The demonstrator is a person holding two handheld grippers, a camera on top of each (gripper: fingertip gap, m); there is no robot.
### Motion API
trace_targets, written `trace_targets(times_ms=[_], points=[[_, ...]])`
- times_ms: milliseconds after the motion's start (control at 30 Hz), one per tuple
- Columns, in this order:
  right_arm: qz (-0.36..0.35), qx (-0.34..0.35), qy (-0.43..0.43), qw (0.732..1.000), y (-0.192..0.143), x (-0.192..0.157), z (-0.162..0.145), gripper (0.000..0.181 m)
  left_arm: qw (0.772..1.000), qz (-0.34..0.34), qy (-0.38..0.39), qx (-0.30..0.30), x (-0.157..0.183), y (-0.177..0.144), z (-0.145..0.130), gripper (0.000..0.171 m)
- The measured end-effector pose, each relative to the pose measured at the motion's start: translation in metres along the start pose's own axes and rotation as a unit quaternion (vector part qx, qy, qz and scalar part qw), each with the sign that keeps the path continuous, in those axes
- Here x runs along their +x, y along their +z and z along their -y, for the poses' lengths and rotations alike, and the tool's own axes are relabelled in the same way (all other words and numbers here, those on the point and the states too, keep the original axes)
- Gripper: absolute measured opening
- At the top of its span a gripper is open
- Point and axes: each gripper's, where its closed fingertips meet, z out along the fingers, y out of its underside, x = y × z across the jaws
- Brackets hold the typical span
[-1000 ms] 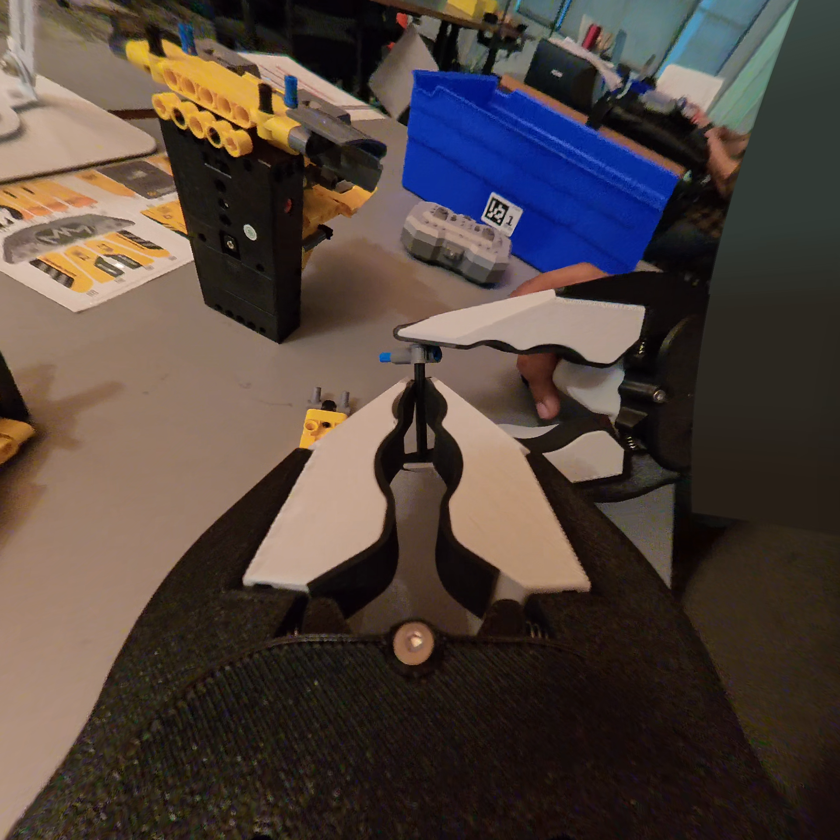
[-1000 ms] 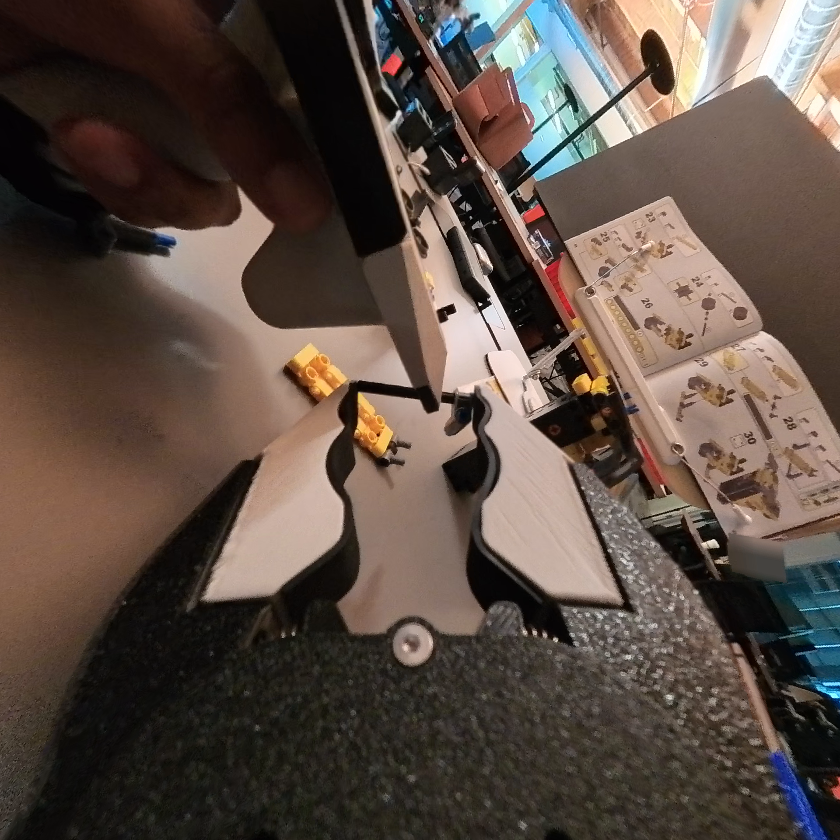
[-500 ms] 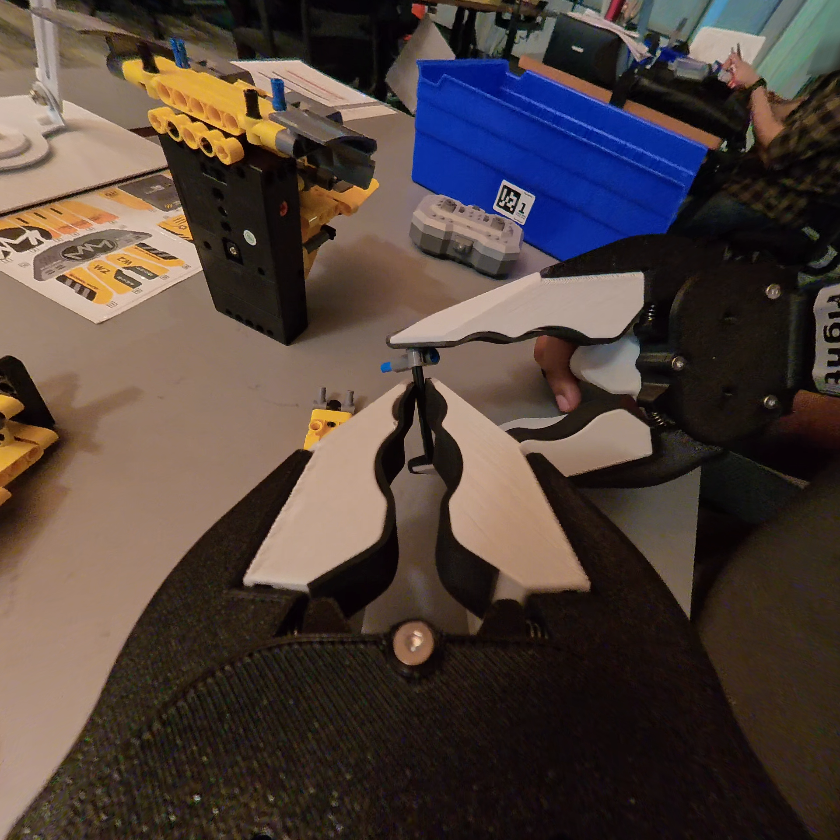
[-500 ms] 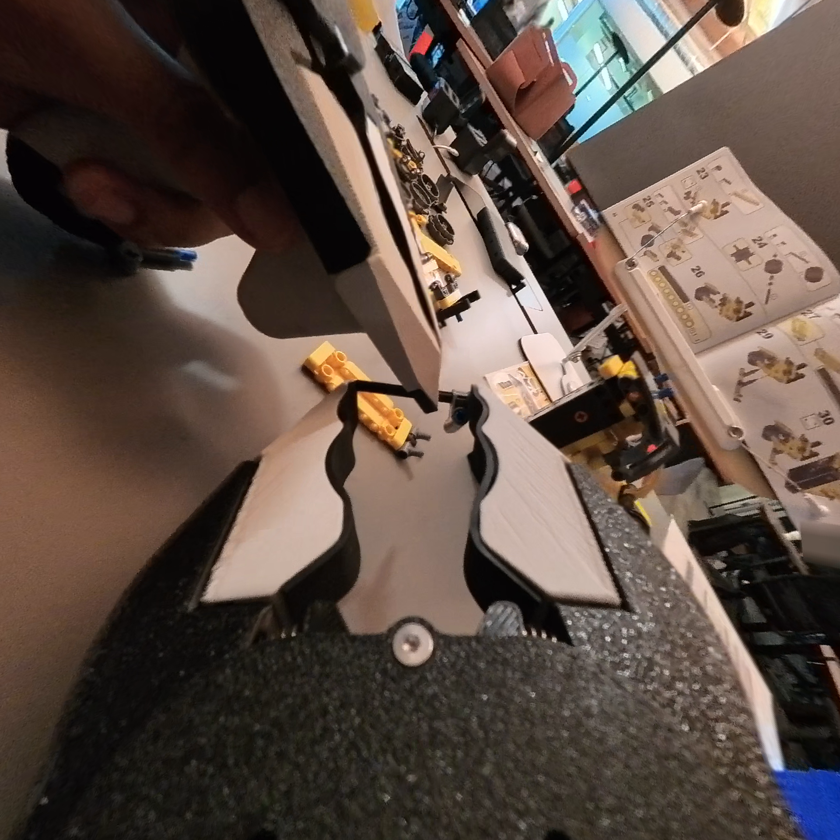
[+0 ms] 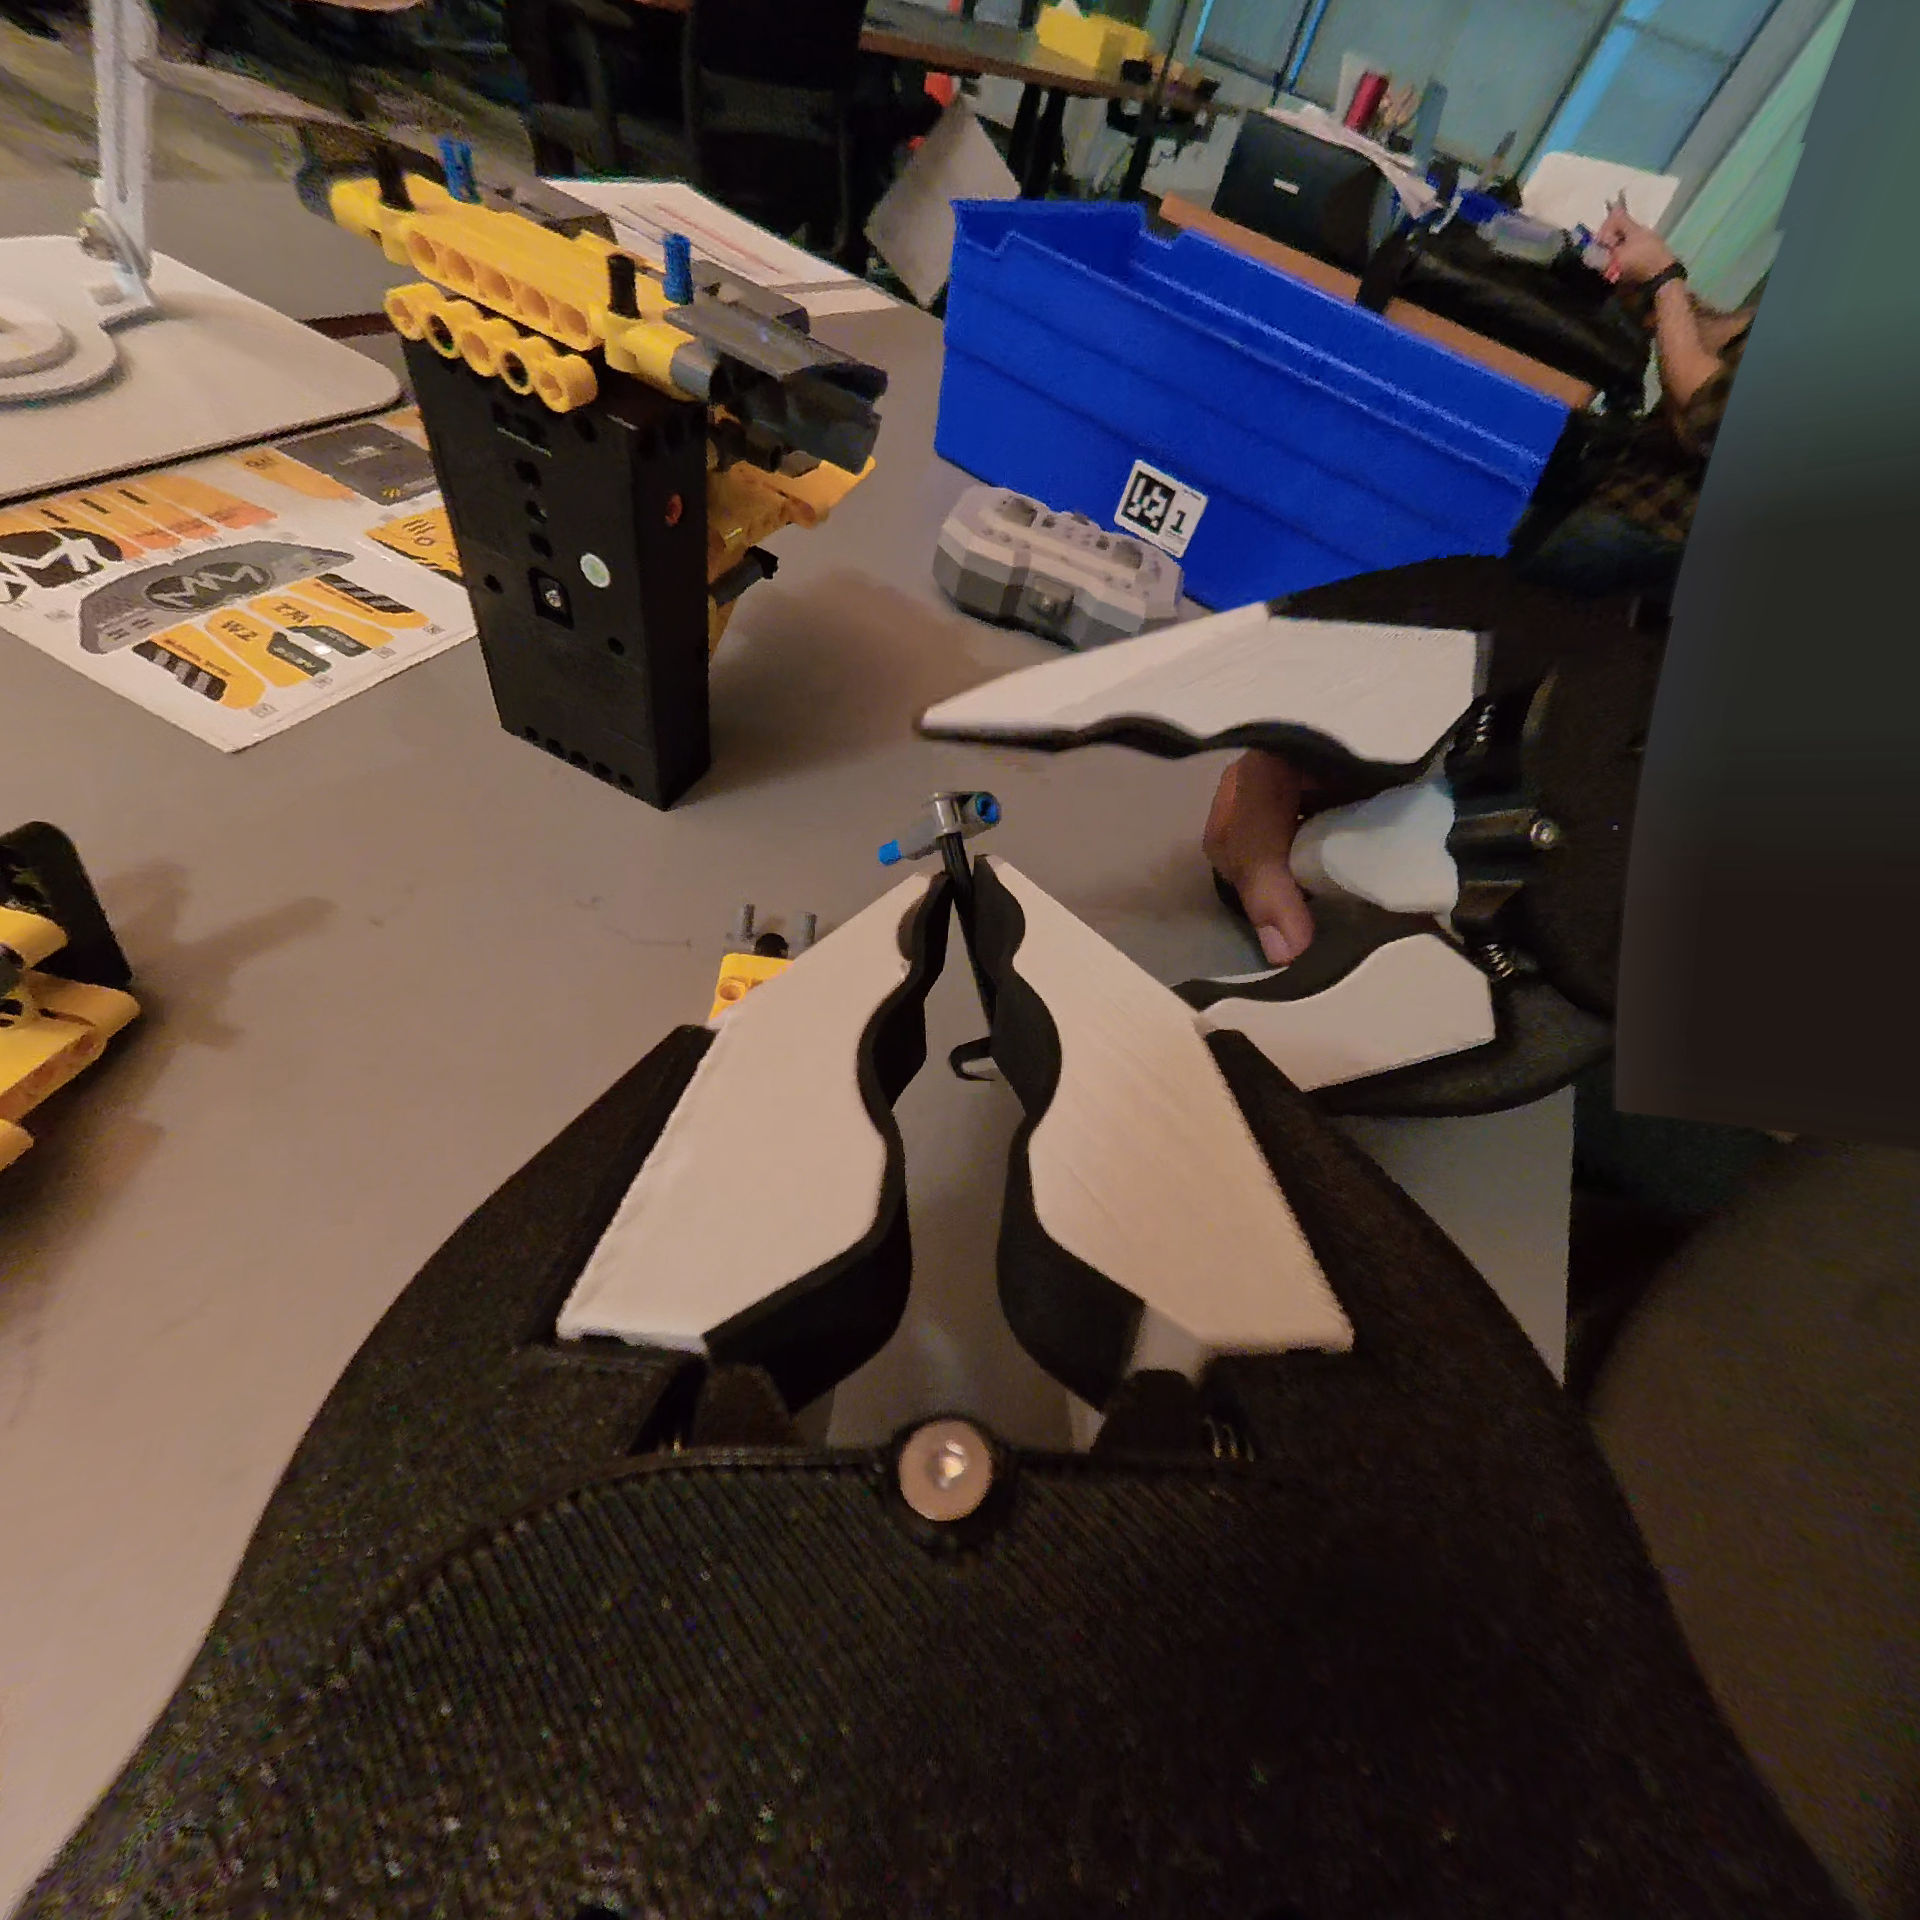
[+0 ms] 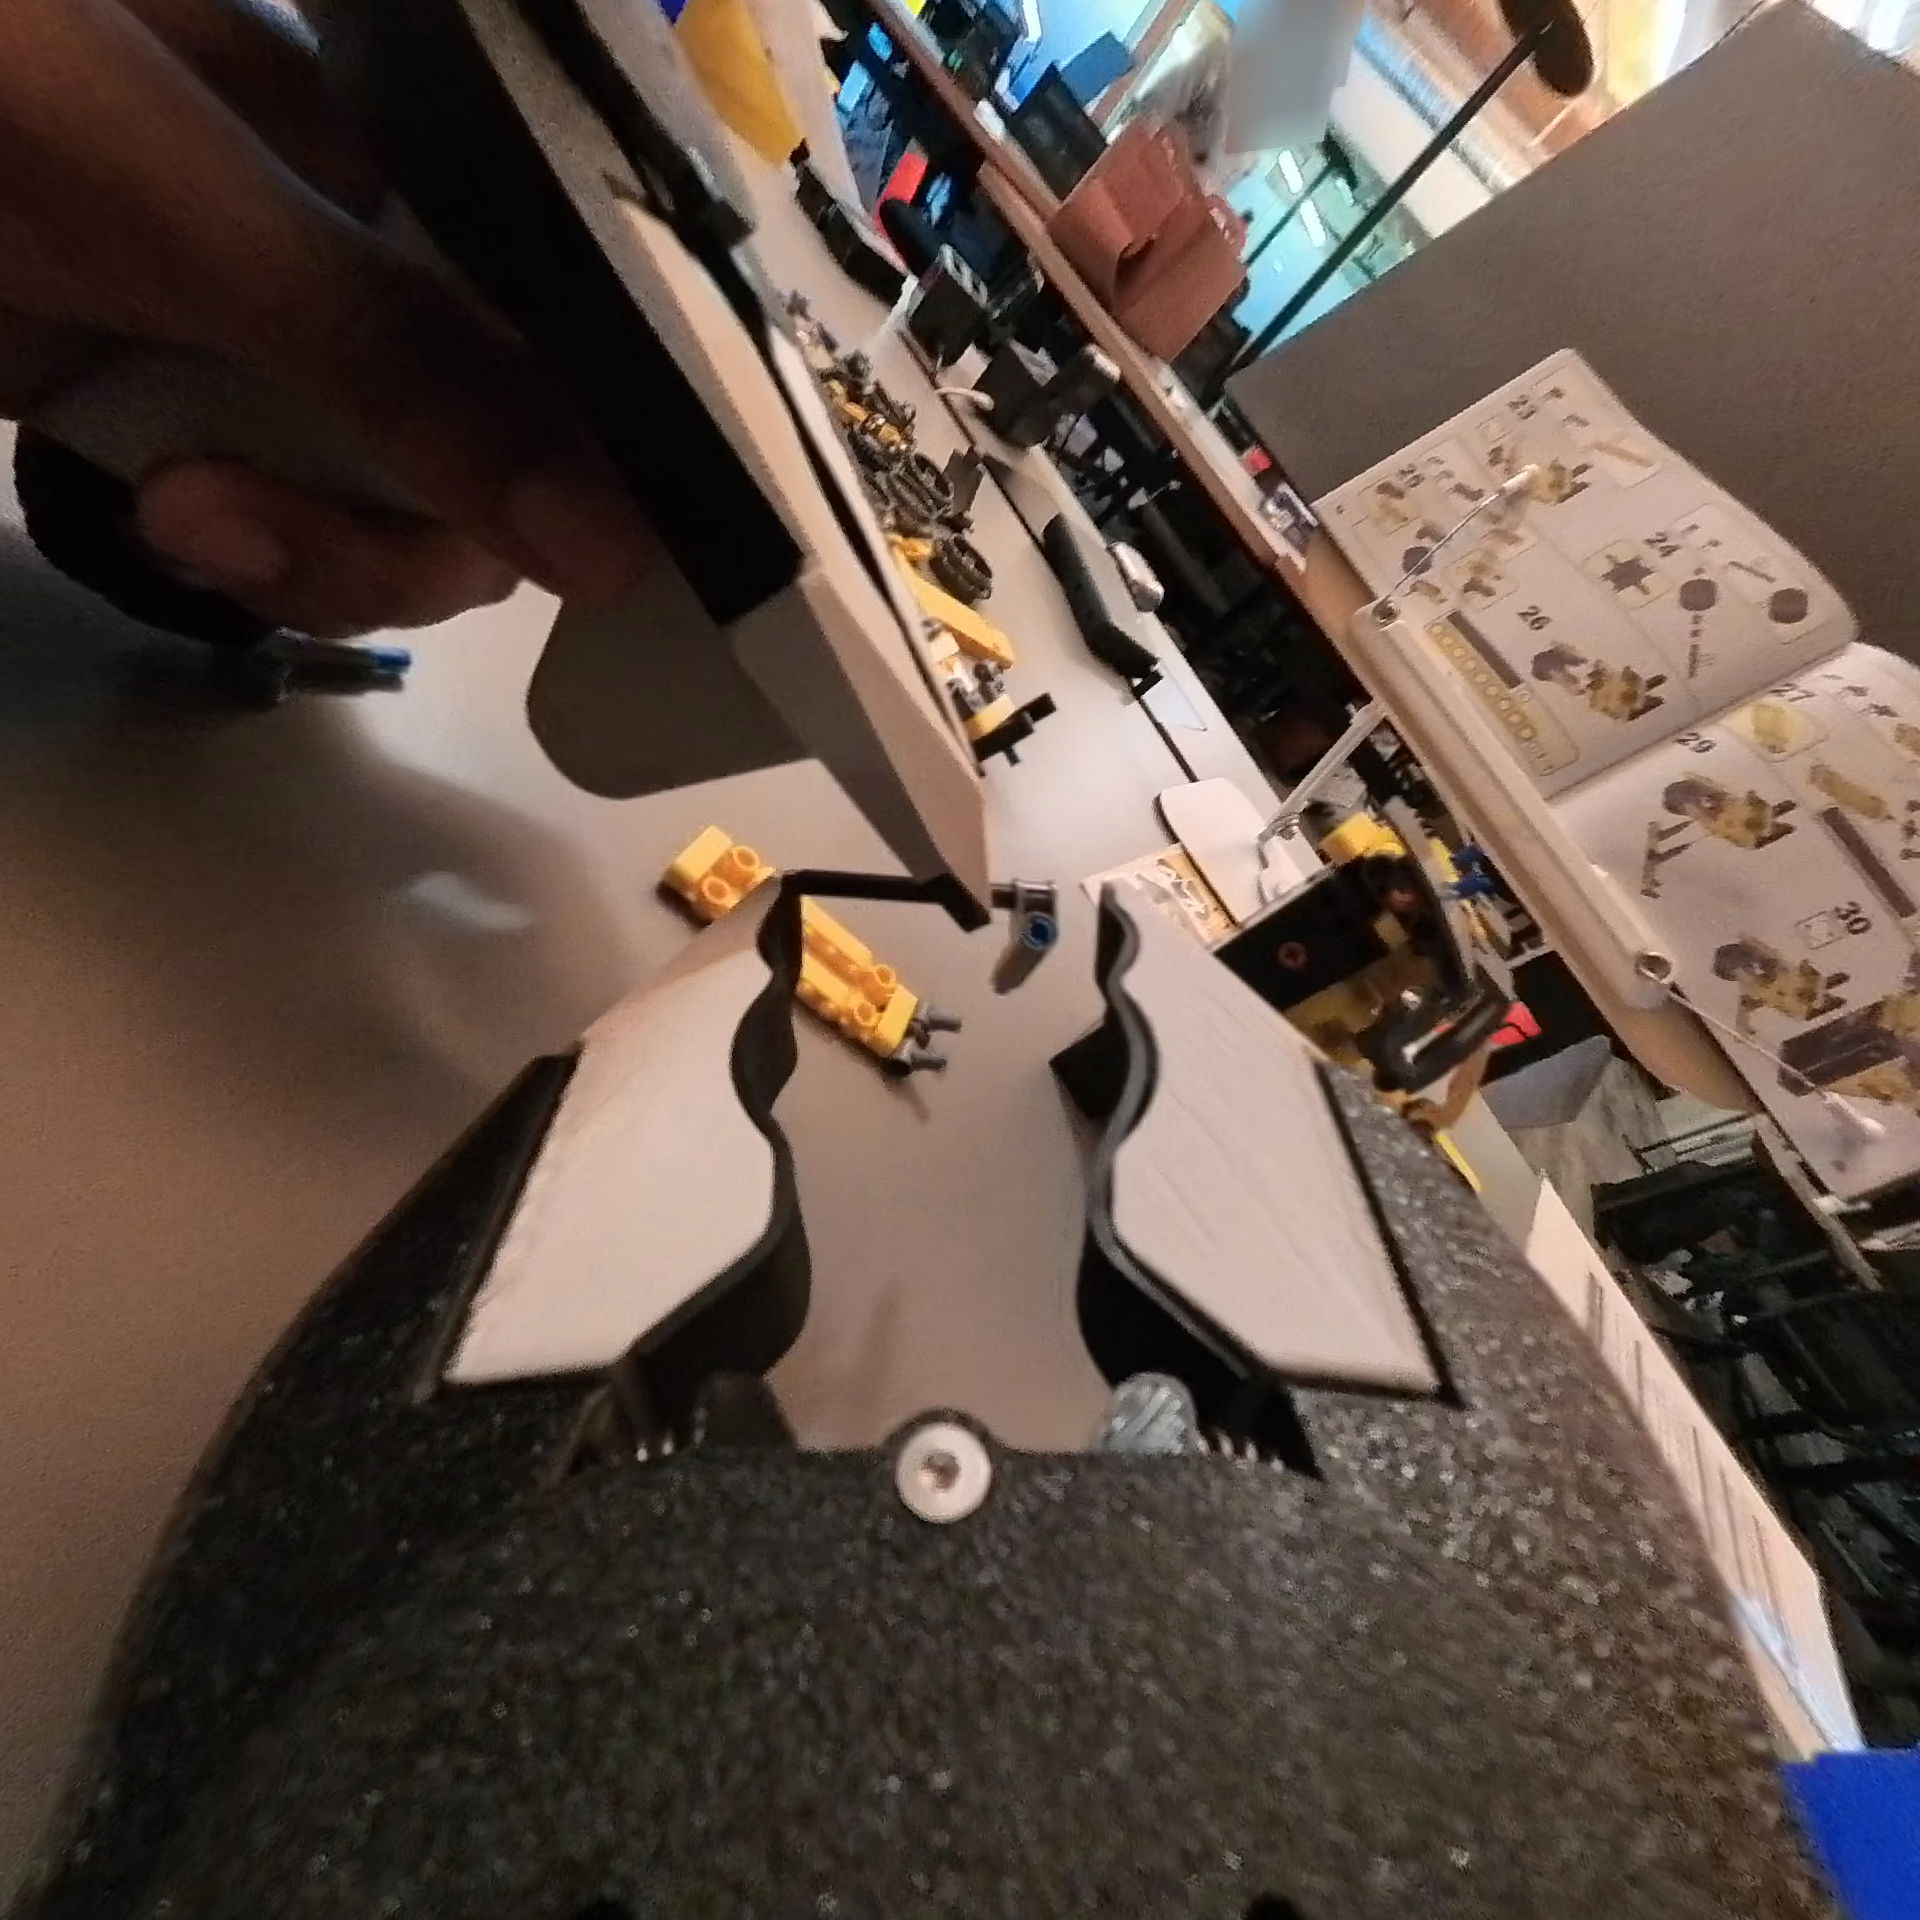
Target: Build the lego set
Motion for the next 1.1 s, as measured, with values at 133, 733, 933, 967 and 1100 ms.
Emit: trace_targets(times_ms=[133,733,933,967,1100], points=[[0.013,0.016,0.053,0.998,-0.002,0.005,0.0,0.067,1.0,0.007,0.0,0.007,-0.005,-0.003,0.0,0.0],[0.217,0.17,0.478,0.834,-0.03,0.041,0.021,0.04,0.983,0.033,0.131,0.126,0.001,-0.022,0.033,0.001],[0.349,0.157,0.668,0.638,-0.032,0.036,0.013,0.038,0.963,0.018,0.212,0.168,0.021,-0.028,0.041,0.001],[0.366,0.15,0.677,0.62,-0.033,0.031,0.015,0.038,0.962,0.017,0.217,0.163,0.022,-0.026,0.039,0.001],[0.421,0.144,0.695,0.565,-0.036,0.02,0.024,0.03,0.964,-0.005,0.222,0.145,0.029,-0.021,0.032,0.001]])
